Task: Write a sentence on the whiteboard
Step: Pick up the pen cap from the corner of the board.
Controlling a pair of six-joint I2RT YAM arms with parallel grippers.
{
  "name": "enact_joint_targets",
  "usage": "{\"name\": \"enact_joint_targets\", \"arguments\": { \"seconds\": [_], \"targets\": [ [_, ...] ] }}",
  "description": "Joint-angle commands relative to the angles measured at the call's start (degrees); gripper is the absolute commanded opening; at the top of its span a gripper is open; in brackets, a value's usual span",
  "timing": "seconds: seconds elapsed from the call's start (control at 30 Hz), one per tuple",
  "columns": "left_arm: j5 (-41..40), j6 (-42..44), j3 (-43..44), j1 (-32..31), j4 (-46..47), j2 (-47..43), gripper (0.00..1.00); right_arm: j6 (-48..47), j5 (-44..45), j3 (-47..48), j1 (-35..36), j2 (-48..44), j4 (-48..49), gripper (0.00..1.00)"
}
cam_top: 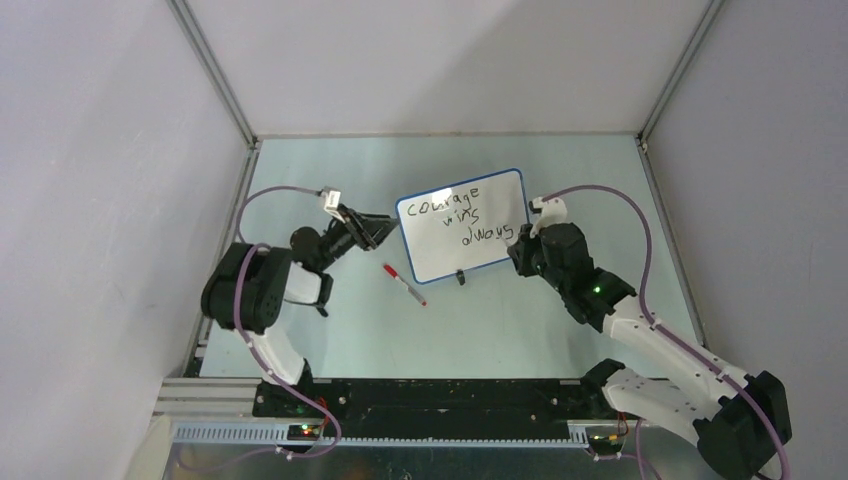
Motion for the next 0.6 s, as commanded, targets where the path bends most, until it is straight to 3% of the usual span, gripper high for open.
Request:
{"name": "enact_joint_targets", "arguments": {
  "seconds": [0.0,0.13,0.23,0.47,0.57],
  "targets": [
    [-9.1,6.7,-4.8,0.3,-5.7,-11.2,0.54,-0.9,-1.3,-1.9,1.7,-2.2,5.3,0.00],
    [-15.0,8.5,-7.3,0.0,-21.1,-24.8,0.61,-1.3,-1.6,-2.0,3.1,-3.0,5.5,0.00],
    [-20.3,11.2,-6.5,-1.8,-44.5,-33.2,0.64,-1.3,-1.5,-2.4,4.1,-4.1,5.9,0.00],
    [-50.7,8.0,-2.8,-4.6,-91.7,-58.0,0.77,-0.8,-1.6,-4.7,5.6,-6.9,7.8,0.00],
    [-59.3,2.1,-2.6,-4.6,-101.0,-66.6,0.96,-0.9,-1.0,-5.7,6.3,-7.6,8.9,0.00]
  ]
}}
